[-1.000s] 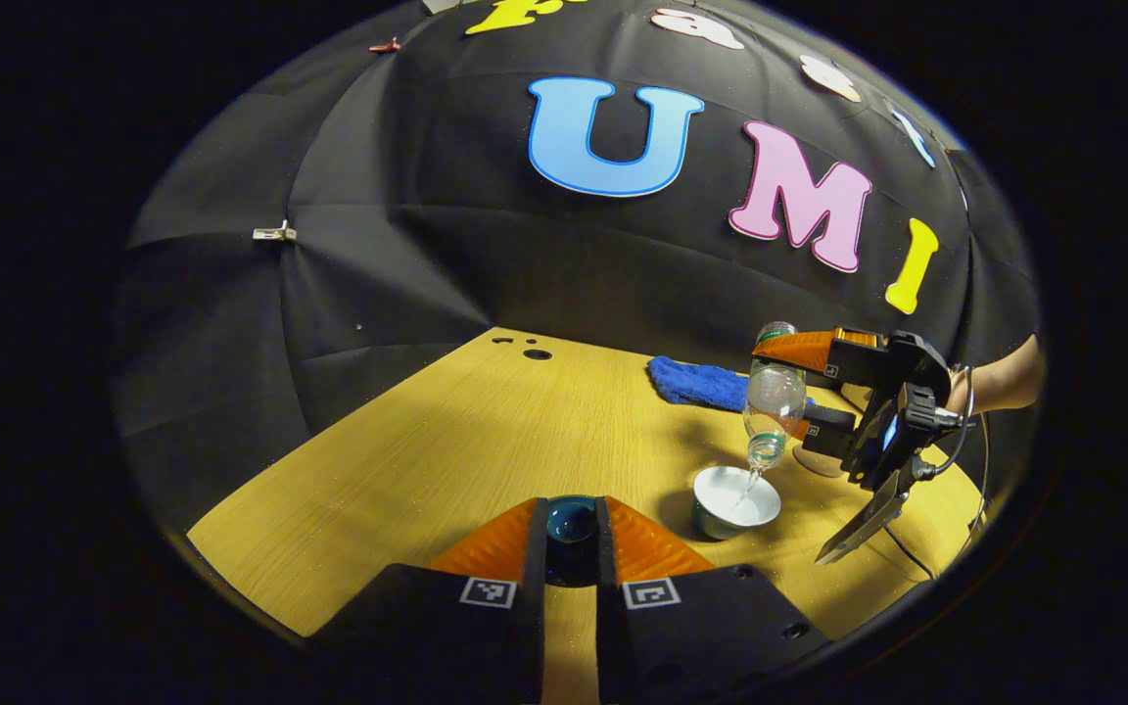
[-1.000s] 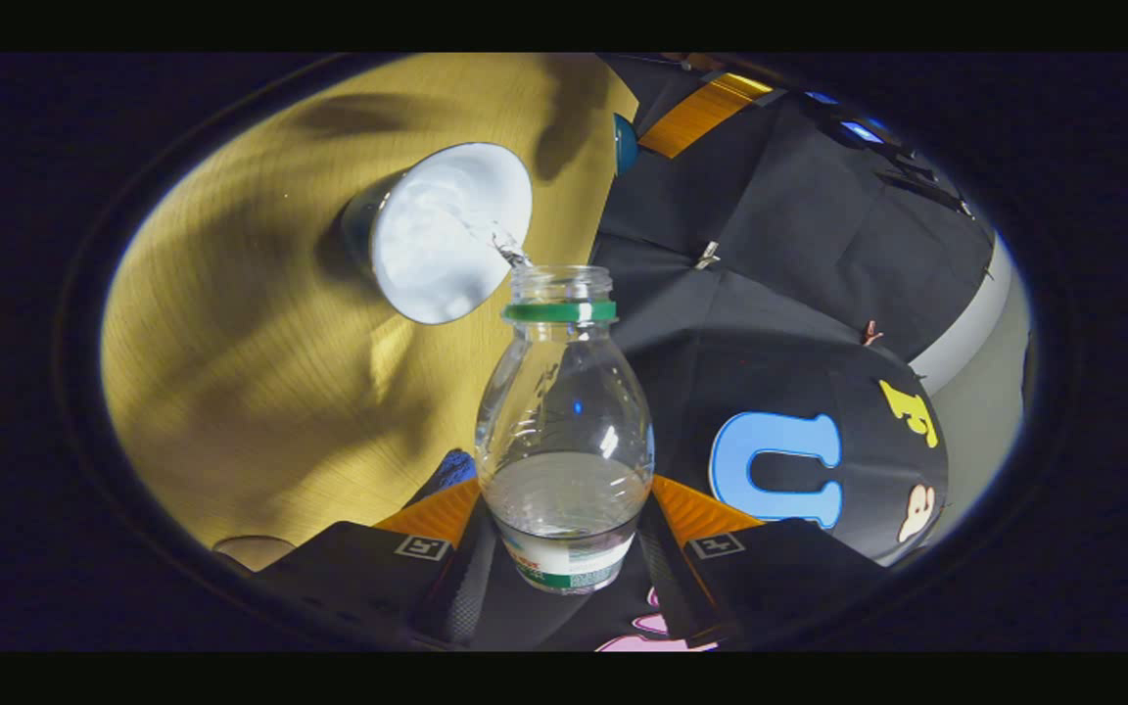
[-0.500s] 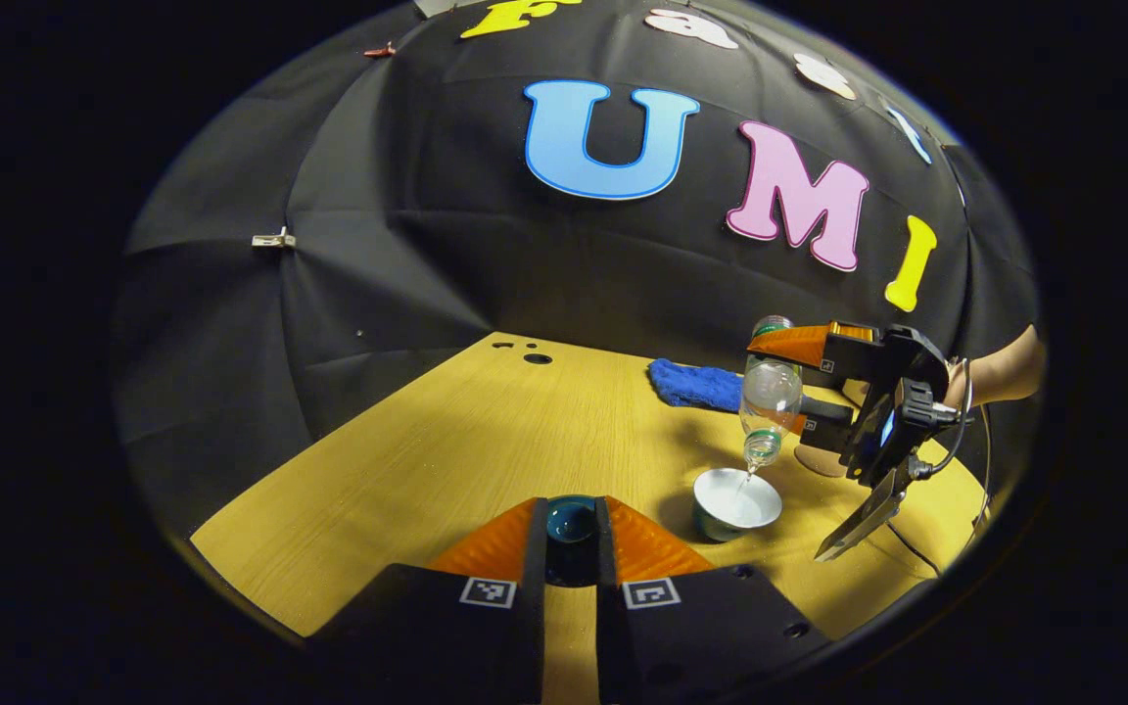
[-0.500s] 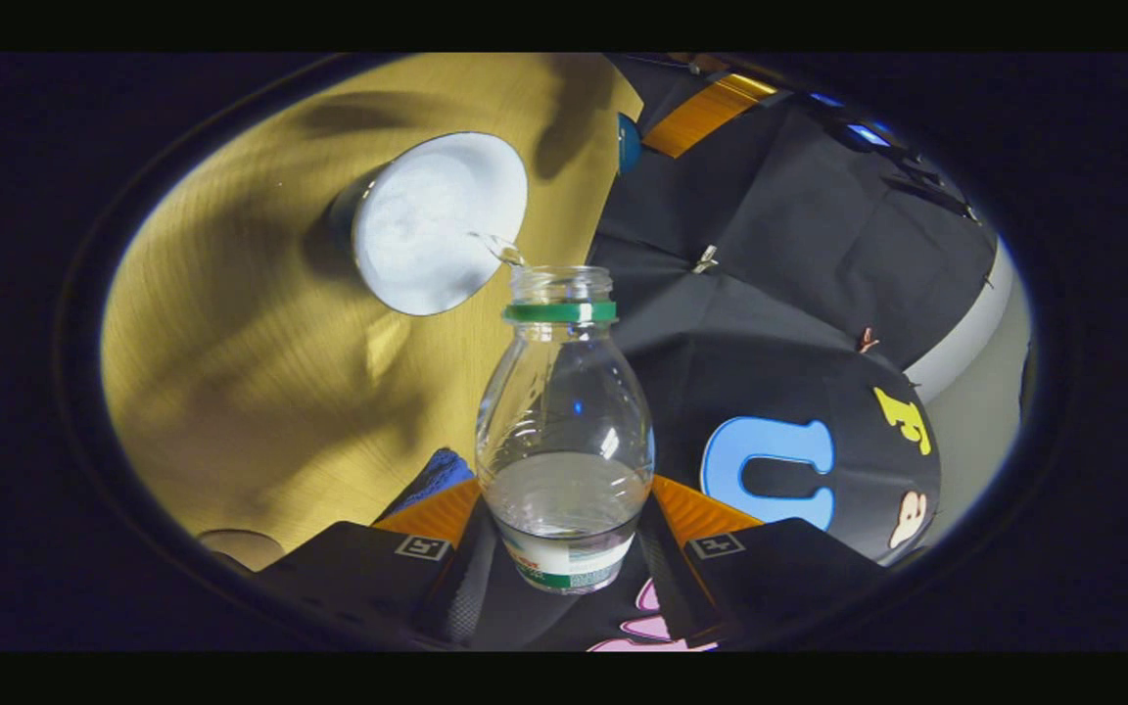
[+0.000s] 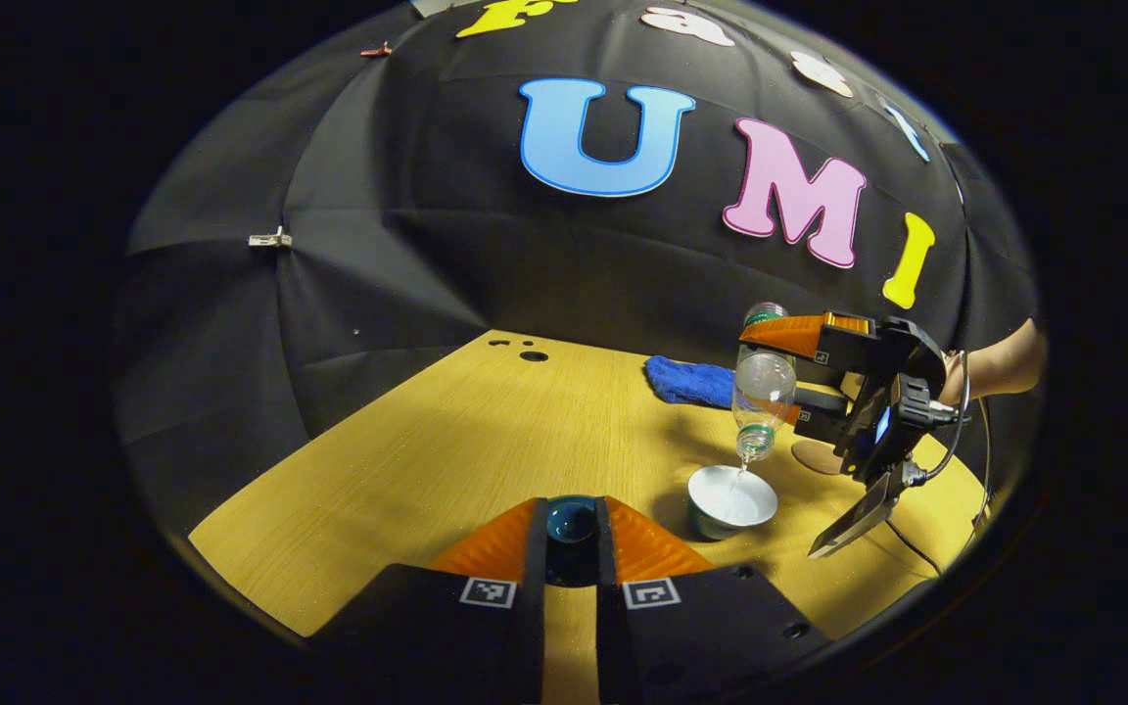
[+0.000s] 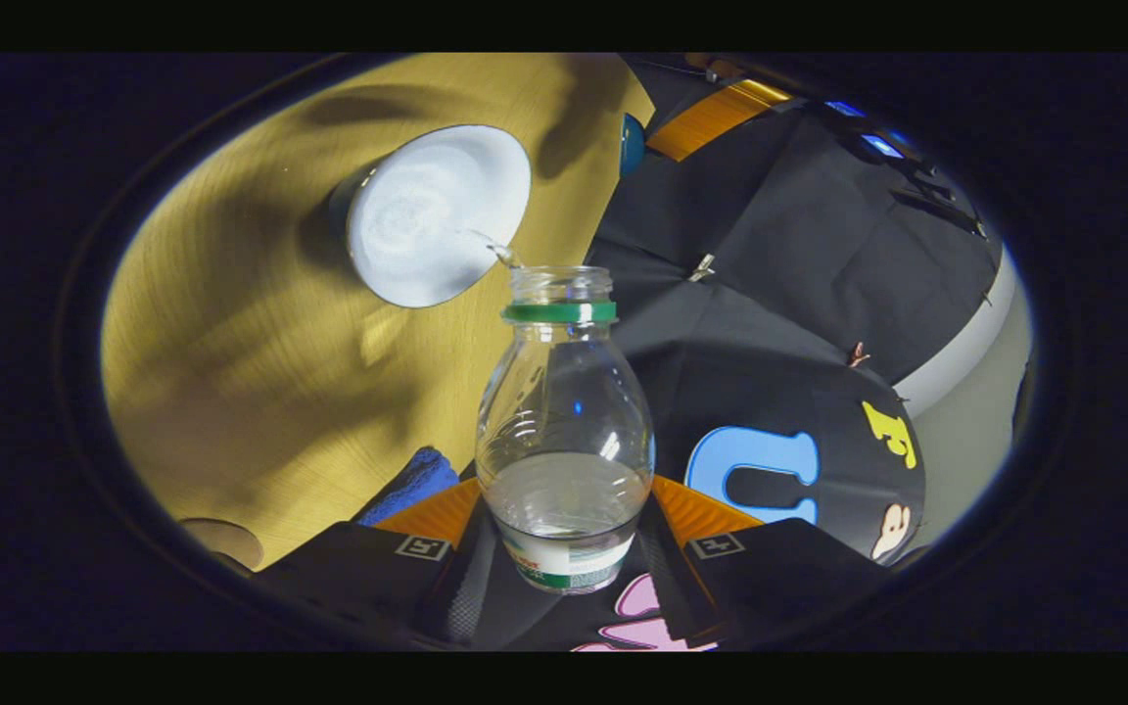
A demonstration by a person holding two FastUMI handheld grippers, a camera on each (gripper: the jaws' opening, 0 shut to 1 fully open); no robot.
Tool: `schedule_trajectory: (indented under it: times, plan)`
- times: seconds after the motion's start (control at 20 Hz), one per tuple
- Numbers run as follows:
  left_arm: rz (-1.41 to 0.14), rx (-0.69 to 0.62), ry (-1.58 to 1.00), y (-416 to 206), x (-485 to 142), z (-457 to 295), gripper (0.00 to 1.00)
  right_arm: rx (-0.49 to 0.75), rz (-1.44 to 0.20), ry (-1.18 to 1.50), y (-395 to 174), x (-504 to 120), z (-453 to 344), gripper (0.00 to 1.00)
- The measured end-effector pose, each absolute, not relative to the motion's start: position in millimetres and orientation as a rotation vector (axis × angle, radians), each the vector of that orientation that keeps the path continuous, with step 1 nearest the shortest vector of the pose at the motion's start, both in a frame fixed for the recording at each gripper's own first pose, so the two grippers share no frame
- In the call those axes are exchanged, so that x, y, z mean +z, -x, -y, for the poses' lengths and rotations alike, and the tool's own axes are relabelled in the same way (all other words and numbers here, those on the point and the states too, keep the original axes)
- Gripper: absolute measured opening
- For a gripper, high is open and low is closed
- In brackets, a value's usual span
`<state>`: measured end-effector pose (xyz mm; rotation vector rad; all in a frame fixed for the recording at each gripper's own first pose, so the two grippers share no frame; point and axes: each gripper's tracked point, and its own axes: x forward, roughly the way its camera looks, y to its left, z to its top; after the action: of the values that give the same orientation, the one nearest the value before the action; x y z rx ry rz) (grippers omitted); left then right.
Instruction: Open the teacup lid with one hand, grasp the water bottle and pour water into the teacup with the other hand; after pouring, place the water bottle on the coaster and then close the teacup lid.
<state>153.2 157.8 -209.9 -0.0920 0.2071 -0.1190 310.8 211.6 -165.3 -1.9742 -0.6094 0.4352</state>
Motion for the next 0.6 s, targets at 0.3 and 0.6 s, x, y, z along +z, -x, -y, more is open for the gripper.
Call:
schedule_trajectory:
  times: [0.3, 0.6]
  plan:
    - [-0.201, -0.117, 0.088, -150.8, -206.8, -156.7, 0.25, 0.434, 0.611, 1.980, -308.7, -167.1, -212.1, 0.73]
    - [-0.203, -0.115, 0.081, -145.1, -206.3, -155.9, 0.25, 0.439, 0.609, 1.988, -306.8, -164.2, -213.2, 0.73]
